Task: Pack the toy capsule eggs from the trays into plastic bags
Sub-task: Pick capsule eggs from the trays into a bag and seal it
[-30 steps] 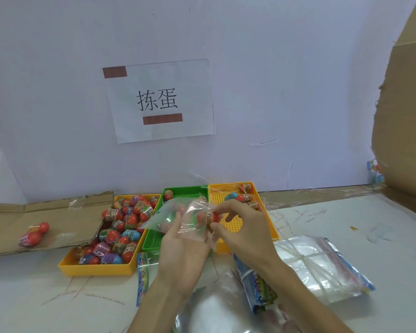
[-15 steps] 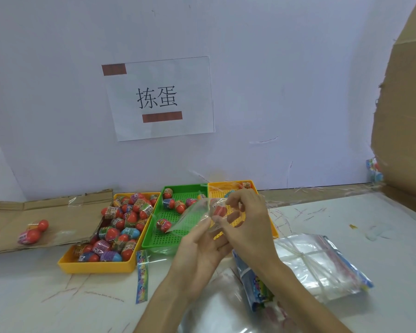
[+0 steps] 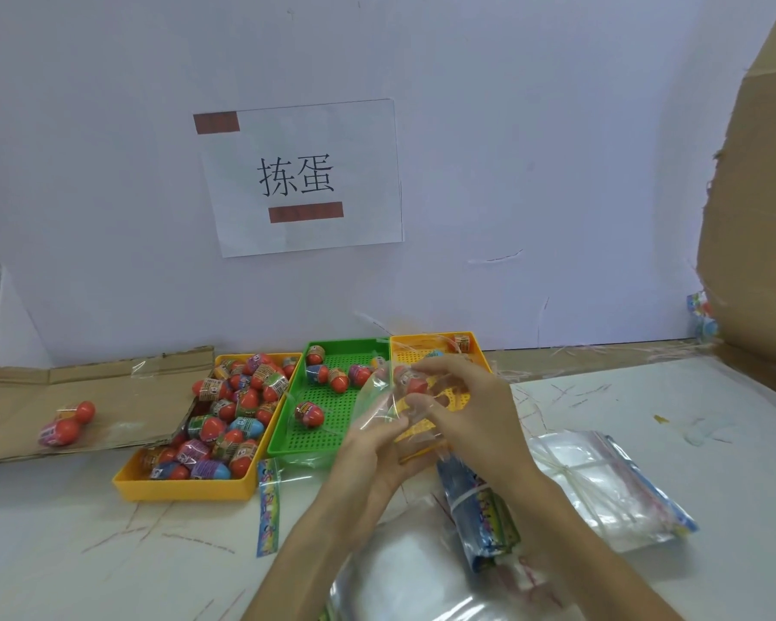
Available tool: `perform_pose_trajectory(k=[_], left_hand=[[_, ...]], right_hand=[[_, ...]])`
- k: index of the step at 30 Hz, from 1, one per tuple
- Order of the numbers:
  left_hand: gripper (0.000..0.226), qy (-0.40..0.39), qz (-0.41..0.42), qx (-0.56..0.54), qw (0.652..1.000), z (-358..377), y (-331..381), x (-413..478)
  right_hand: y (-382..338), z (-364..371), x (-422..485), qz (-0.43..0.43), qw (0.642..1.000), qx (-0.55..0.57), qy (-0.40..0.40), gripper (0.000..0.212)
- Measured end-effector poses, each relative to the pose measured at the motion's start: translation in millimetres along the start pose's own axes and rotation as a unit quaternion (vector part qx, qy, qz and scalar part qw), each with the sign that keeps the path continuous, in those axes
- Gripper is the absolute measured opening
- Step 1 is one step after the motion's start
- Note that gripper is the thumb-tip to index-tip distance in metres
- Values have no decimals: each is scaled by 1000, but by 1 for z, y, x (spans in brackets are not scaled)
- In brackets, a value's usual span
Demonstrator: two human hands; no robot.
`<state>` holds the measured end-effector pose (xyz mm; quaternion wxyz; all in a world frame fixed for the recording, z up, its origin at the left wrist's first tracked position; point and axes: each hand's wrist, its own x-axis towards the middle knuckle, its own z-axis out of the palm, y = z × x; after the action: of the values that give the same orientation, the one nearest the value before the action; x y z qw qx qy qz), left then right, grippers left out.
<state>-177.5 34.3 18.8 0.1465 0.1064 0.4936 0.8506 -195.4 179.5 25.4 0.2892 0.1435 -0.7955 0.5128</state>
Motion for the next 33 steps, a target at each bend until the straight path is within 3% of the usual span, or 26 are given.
perform_pose_trajectory(k=[7, 9, 15, 18, 22, 26, 33], left_hand=[[44, 26, -4, -64, 998, 1, 2, 1], [50, 30, 9, -25, 999, 1, 0, 2], [38, -6, -5, 97, 995, 3, -5, -2], [28, 6, -12, 113, 994, 3, -6, 0], [45, 39, 2, -6, 999, 4, -1, 3], [35, 78, 69, -112, 988, -4, 6, 2], [41, 109, 94, -130, 981, 0, 5, 1]], right_hand=[[-1, 2, -1, -27, 999, 19, -6, 17], [-1, 4, -3, -49, 999, -2, -5, 19], [3, 2, -1, -55, 998, -34, -12, 47], [4, 1, -1, -55, 997, -58, -19, 42], [0, 1, -2, -65, 998, -24, -9, 38], [-3, 5, -5, -54, 998, 4, -34, 38], [-2, 11, -7, -52, 999, -14, -1, 35]])
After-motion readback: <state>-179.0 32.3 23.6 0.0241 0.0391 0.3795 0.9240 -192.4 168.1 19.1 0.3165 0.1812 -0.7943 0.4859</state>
